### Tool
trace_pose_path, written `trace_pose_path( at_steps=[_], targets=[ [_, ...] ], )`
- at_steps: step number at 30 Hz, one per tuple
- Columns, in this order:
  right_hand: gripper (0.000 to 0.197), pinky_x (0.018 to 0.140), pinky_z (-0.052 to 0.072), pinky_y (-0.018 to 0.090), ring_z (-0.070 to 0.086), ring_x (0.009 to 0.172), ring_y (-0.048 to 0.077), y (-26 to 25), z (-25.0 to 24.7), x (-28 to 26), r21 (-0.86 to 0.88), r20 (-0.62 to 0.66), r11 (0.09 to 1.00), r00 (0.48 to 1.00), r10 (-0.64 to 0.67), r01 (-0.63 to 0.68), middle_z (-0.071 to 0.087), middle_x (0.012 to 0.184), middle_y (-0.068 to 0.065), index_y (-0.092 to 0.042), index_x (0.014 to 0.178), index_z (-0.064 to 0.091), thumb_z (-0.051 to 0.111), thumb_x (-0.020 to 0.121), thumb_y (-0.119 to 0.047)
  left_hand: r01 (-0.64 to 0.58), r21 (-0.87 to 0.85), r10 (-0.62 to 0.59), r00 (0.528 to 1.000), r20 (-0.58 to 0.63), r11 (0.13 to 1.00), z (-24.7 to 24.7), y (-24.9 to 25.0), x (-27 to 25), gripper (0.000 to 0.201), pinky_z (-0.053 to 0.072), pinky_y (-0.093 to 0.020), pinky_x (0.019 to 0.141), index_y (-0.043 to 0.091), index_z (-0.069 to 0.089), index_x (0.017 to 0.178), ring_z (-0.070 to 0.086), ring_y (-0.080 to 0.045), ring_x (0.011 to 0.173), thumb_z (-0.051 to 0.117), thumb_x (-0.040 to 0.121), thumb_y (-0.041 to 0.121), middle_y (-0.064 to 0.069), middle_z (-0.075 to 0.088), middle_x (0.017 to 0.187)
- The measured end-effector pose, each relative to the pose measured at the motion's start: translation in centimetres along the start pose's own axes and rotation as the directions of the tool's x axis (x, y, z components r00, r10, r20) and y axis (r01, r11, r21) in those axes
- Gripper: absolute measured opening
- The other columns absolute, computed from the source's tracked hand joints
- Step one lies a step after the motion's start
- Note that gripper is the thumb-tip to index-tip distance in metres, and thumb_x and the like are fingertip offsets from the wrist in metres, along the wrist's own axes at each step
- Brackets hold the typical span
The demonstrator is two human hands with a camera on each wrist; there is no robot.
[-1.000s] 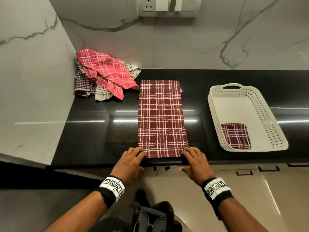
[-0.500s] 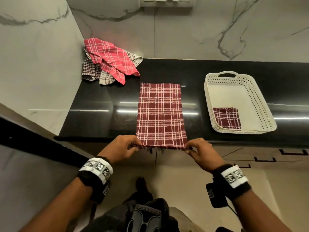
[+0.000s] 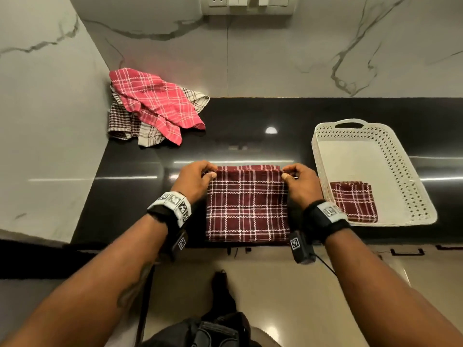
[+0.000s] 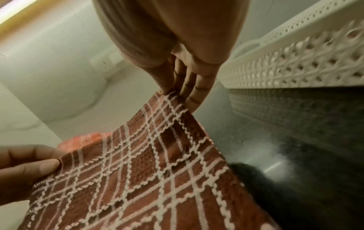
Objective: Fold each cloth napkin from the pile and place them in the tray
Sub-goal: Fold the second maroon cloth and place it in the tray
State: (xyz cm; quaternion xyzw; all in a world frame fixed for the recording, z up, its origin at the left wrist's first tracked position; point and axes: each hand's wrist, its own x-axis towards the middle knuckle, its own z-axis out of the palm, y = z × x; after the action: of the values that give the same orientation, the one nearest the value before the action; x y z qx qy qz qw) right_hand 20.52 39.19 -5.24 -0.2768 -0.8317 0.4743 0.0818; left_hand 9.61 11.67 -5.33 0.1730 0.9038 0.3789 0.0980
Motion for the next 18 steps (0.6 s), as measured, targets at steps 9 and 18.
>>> trace_pose_path(
  at_steps=[9,18],
  targets=[
    [0.008,0.077,0.049,0.028,0.064,0.085,0.018,2.2,4.8,5.9,-0.181,-0.082,0.975,0.990,0.112,-0.125,0.069,0.093,0.004,-0.011,0.095,0.068,0.060,0.095,-0.010,0.025,0.122,-0.036,0.996,0.083,0.992,3.7,-3.5,6.8,0.006,0.048,-0.033,0.084,0.018,0.065,0.092,0.060,-0.017,0.088,0.062,0.094,0.014,-0.002,0.066,0.096],
    [0.013,0.080,0.047,0.032,0.064,0.095,0.031,1.9,5.1,7.5,-0.360,-0.032,0.926,0.993,0.115,-0.119,0.070,0.100,0.013,-0.008,0.099,0.066,0.056,0.097,-0.016,0.069,0.207,-0.078,0.996,0.033,0.976,3.8,-2.9,7.0,0.007,0.046,-0.036,0.085,0.015,0.057,0.100,0.057,-0.024,0.095,0.057,0.096,0.021,-0.005,0.056,0.107]
  ],
)
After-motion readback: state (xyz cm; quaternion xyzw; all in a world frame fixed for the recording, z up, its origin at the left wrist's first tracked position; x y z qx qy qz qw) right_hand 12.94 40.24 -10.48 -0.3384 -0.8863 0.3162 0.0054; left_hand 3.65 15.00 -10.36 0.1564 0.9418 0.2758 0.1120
